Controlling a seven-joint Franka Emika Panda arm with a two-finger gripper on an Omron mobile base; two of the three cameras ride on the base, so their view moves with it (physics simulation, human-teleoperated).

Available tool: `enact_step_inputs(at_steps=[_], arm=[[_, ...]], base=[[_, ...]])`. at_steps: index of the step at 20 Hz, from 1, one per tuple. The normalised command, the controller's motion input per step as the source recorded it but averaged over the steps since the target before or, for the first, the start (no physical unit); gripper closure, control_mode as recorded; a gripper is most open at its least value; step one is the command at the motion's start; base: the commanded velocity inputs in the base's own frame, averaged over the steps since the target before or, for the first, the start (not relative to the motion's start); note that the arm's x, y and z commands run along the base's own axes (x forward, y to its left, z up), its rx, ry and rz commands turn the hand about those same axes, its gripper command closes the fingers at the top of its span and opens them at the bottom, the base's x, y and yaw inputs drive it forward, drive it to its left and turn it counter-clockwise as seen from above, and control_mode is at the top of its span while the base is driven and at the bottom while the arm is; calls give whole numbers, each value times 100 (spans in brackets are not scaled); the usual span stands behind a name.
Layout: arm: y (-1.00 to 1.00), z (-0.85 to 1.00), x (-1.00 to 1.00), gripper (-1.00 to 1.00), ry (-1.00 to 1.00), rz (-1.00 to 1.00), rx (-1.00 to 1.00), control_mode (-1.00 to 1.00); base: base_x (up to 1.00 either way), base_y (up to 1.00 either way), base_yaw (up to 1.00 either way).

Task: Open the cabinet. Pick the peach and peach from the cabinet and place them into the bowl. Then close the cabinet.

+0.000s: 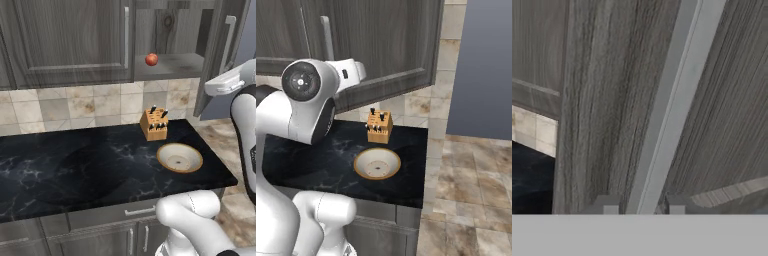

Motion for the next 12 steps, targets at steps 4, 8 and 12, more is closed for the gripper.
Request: enact_step_inputs(at_steps=[4, 8, 12], arm=[[-3, 0, -7, -100, 1, 2, 0, -100], [-22, 0, -38, -100, 0, 5, 0, -100], [-9, 0, -53, -100, 0, 2, 0, -100]], base=[[0, 0, 0], [0, 0, 0], [0, 0, 0]])
